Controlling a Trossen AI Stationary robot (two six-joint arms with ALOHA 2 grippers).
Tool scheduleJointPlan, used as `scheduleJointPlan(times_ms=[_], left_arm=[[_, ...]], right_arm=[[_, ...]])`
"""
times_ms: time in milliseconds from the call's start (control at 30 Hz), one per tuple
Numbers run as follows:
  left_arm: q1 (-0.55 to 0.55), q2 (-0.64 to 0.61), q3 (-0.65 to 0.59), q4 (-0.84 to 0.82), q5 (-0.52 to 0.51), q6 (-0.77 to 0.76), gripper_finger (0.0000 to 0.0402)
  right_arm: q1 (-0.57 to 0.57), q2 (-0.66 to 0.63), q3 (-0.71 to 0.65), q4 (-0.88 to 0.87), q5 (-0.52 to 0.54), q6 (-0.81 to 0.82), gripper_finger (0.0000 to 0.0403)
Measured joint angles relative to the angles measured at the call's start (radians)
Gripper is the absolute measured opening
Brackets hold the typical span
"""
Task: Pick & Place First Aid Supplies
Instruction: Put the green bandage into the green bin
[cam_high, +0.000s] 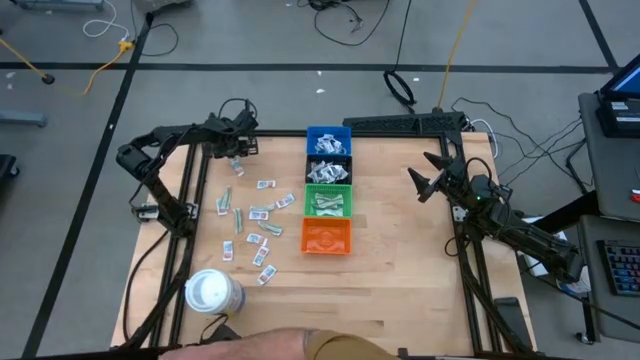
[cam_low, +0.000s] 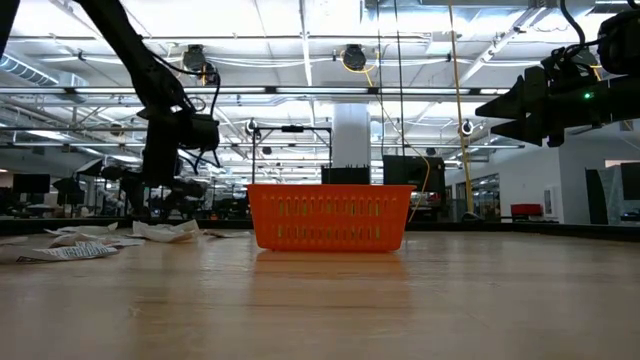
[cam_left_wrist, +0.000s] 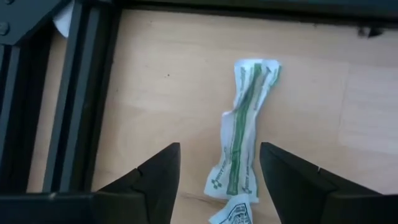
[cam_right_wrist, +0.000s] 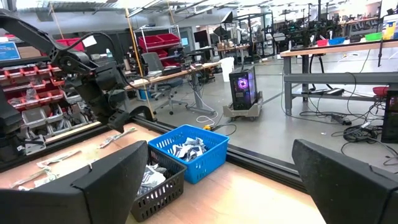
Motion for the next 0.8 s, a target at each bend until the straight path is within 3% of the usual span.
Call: scheduleJointPlan(times_ms=[233, 367, 500, 733, 800], left_arm=[[-0.032, 0.053, 0.009, -0.010, -0.063, -0.009, 0.0236], [-0.047, 0.070, 0.016, -0.021, -0.084, 0.000, 0.0221], [-0.058, 0.078, 0.017, -0.026, -0.076, 0.019, 0.0169], [-0.060, 0.079, 0.017, -0.020, -0.025, 0.025, 0.0023], [-0.060, 0.079, 0.016, -0.025, -0.023, 0.026, 0.0010]], right_arm=[[0.000, 0.000, 0.000, 0.000, 0.000, 0.000, 0.0393], [0.000, 0.000, 0.000, 0.000, 0.000, 0.000, 0.0393], [0.000, 0.000, 0.000, 0.000, 0.000, 0.000, 0.0393], [0.000, 0.000, 0.000, 0.000, 0.000, 0.000, 0.0393], [0.000, 0.000, 0.000, 0.000, 0.000, 0.000, 0.0393]])
